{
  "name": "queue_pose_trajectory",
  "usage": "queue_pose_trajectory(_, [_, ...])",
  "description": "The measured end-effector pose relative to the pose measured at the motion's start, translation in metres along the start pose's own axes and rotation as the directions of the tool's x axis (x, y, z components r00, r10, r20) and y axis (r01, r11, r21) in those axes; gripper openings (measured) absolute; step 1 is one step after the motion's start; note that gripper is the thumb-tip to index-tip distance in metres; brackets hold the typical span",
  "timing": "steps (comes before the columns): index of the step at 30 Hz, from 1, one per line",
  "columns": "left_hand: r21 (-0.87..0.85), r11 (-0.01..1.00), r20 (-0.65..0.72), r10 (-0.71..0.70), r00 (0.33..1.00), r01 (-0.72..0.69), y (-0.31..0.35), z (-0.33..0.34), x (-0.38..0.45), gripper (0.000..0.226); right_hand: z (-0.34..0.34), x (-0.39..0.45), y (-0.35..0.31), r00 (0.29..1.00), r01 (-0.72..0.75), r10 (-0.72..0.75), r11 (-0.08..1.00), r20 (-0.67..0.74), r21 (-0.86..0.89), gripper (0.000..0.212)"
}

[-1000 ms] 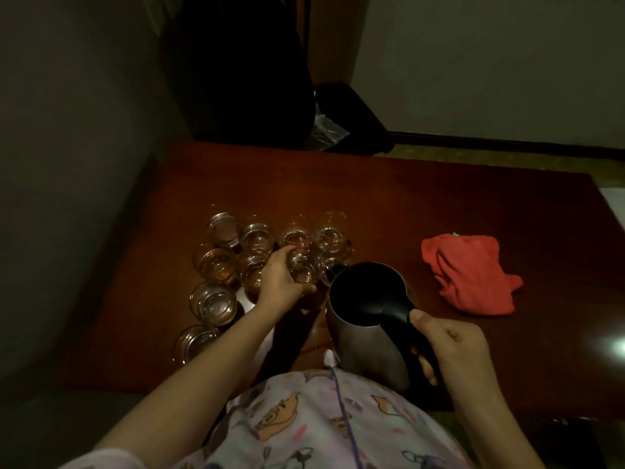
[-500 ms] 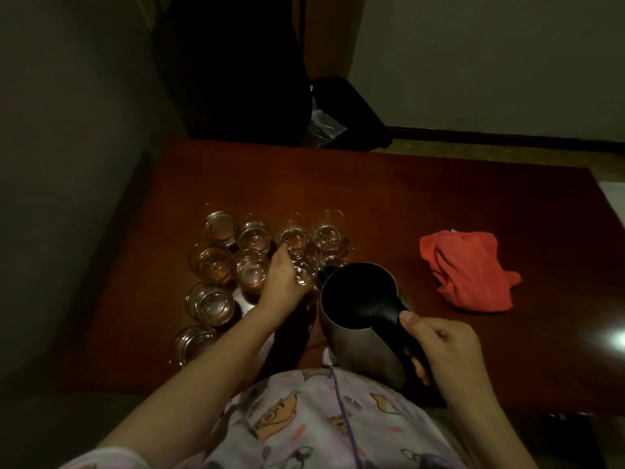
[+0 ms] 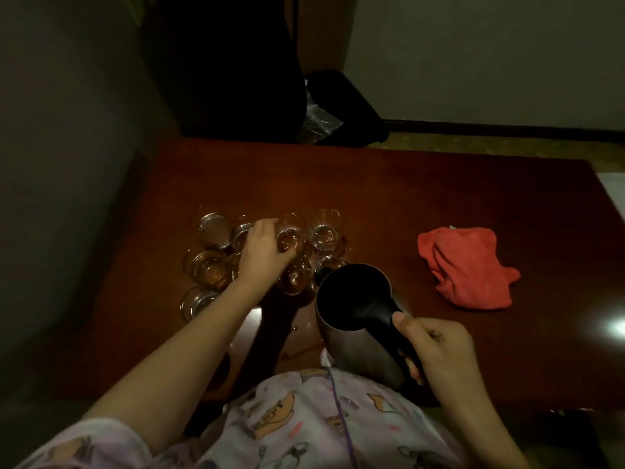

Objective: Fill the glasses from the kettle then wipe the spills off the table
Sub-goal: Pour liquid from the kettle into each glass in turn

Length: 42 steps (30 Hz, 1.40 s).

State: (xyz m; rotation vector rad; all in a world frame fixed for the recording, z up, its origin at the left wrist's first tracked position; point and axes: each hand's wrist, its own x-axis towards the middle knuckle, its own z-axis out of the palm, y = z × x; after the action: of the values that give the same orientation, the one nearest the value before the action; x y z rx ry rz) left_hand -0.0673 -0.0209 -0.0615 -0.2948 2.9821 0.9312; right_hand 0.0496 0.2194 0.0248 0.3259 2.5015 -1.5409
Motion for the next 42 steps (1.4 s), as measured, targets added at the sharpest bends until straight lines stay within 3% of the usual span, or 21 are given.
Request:
queue_pose_trajectory(8, [0.199,0.978,0.243,-0.105,0.964,0.056,0.005,0.003,0.039,0.098,0.001,0.006,-0.003,1.000,-0.019,0.019,1.000,0.005,-0.018,0.052])
queue_pose_trajectory(13, [0.280,0.957,0.231,-0.146,0.962,0.078,0.009,0.006,0.051,0.090,0.000,0.007,-0.003,1.000,-0.011,0.010,0.999,-0.014,-0.044,0.055])
queue_pose_trajectory(22, [-0.035,0.997,0.045,-0.067,0.997,0.068,-0.002,0.004,0.044,0.086,0.000,0.010,-0.004,1.000,-0.016,0.016,0.999,-0.016,-0.042,0.056])
queue_pose_trajectory(29, [-0.360,0.932,-0.089,-0.003,0.996,-0.029,0.013,-0.043,0.008,0.085,0.002,0.009,-0.006,1.000,-0.024,0.024,0.999,-0.003,-0.024,0.056])
queue_pose_trajectory(37, [-0.400,0.915,-0.016,0.050,0.999,-0.052,0.007,-0.056,-0.048,0.082,0.002,0.004,-0.010,0.999,0.011,-0.010,0.999,0.041,-0.036,0.056])
queue_pose_trajectory(42, [-0.386,0.922,0.036,0.000,0.999,0.014,-0.006,-0.045,-0.077,0.084,0.002,0.001,-0.009,0.998,0.041,-0.039,0.998,0.042,-0.046,0.052])
